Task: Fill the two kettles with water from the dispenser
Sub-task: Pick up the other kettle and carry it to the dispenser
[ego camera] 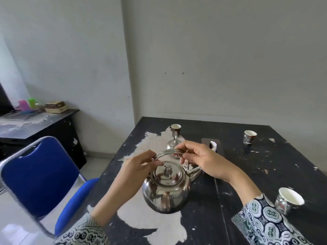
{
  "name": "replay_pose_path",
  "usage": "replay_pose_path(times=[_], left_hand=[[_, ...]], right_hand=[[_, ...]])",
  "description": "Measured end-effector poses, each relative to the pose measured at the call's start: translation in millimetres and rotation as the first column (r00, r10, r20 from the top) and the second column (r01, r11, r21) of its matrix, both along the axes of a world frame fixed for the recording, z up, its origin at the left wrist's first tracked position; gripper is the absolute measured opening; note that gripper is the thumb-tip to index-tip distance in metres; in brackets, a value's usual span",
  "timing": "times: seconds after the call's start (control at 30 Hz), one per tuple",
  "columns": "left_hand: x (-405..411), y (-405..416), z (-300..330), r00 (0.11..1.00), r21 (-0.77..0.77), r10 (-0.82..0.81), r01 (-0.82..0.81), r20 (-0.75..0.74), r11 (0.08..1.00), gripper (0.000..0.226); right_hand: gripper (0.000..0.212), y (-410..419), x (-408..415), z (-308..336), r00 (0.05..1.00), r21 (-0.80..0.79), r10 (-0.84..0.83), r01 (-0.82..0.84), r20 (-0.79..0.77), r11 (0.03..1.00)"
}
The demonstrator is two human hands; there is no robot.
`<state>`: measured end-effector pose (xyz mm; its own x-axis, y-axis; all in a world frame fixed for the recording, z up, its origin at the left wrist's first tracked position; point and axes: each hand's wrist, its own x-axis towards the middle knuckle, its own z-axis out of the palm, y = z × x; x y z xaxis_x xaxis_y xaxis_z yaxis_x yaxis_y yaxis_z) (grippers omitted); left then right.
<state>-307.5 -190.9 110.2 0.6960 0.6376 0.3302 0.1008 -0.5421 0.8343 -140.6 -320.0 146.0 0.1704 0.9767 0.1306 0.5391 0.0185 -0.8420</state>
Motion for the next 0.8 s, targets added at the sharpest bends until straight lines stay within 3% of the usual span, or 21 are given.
replay_pose_path(times=[0.13,0.33,0.57,0.8], left_hand=[[-51,21,2,0.996,-0.07,0.086,-0.086,0.003,0.994,0.005],[-127,58,0,0.959,-0.081,0.281,-0.277,0.039,0.957,0.027],[-222,113,6,0.9,-0.051,0.431,-0.429,0.056,0.902,0.027],[-317,184,7,0.813,-0.034,0.573,-0.573,0.103,0.819,0.023]], right_hand=[[0.023,43,-38,-3,0.996,0.049,0.089,-0.088,-0.021,0.995],[0.03,122,-96,-4,0.952,0.09,0.307,-0.306,0.011,0.948],[0.024,223,-178,0,0.854,0.156,0.512,-0.52,0.093,0.84],[0.024,325,-277,0,0.744,0.199,0.665,-0.662,0.058,0.723]])
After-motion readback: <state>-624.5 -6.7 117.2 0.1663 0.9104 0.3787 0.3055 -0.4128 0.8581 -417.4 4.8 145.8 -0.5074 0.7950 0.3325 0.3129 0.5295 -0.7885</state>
